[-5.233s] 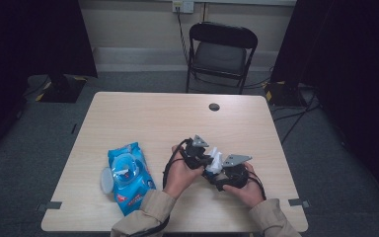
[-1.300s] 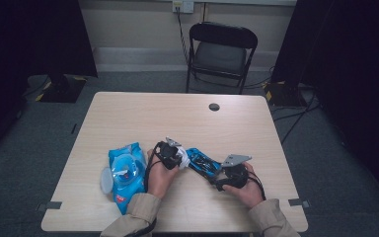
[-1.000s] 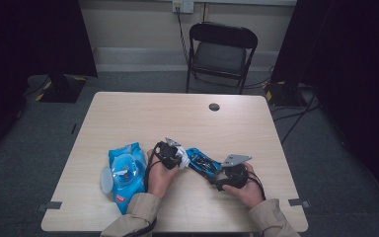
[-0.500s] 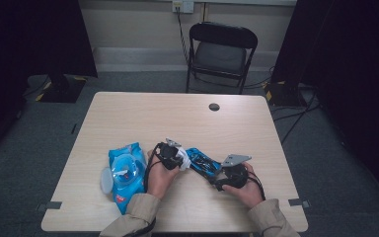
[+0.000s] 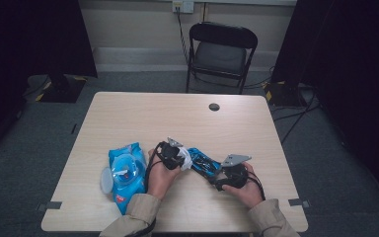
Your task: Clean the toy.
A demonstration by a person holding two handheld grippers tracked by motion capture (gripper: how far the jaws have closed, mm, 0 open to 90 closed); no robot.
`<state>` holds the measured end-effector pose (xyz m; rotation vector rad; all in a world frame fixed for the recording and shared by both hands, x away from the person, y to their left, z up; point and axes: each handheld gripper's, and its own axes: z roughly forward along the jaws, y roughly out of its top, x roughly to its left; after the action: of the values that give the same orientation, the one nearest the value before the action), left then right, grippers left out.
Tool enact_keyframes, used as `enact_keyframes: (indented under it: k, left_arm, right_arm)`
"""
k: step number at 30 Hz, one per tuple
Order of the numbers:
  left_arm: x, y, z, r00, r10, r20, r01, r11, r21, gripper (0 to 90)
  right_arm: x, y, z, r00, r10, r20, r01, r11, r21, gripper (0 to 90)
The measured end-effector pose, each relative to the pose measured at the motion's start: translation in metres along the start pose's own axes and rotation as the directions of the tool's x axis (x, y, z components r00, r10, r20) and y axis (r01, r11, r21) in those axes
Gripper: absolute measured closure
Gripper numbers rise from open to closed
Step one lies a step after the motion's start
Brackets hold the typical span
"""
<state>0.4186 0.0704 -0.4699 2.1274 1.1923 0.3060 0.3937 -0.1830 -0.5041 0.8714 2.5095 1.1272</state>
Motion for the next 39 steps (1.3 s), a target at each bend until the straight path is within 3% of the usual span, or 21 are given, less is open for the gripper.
enact_keyframes:
  k: [9, 22, 30, 39]
  left_arm:
    - [0.002, 0.000, 0.004, 0.9997, -0.017, 0.018, 0.017, 0.9999, 0.000, 84.1]
    - [0.002, 0.001, -0.001, 0.9999, -0.004, 0.016, 0.004, 0.9999, -0.010, 83.6]
    - [-0.008, 0.006, -0.008, 0.9964, 0.014, 0.084, -0.011, 0.9993, -0.037, 84.5]
    - [-0.011, 0.004, 0.000, 0.9954, 0.015, 0.095, -0.014, 0.9998, -0.011, 84.8]
  right_arm:
    - [0.000, 0.000, 0.000, 1.0000, 0.001, 0.001, -0.001, 1.000, 0.000, 25.7]
    - [0.000, 0.000, 0.000, 1.0000, 0.001, 0.001, -0.001, 1.000, -0.001, 25.7]
    - [0.000, 0.000, 0.000, 1.0000, 0.001, 0.002, -0.001, 1.000, -0.001, 25.7]
    - [0.000, 0.000, 0.000, 1.0000, 0.001, 0.002, -0.001, 1.000, 0.000, 25.7]
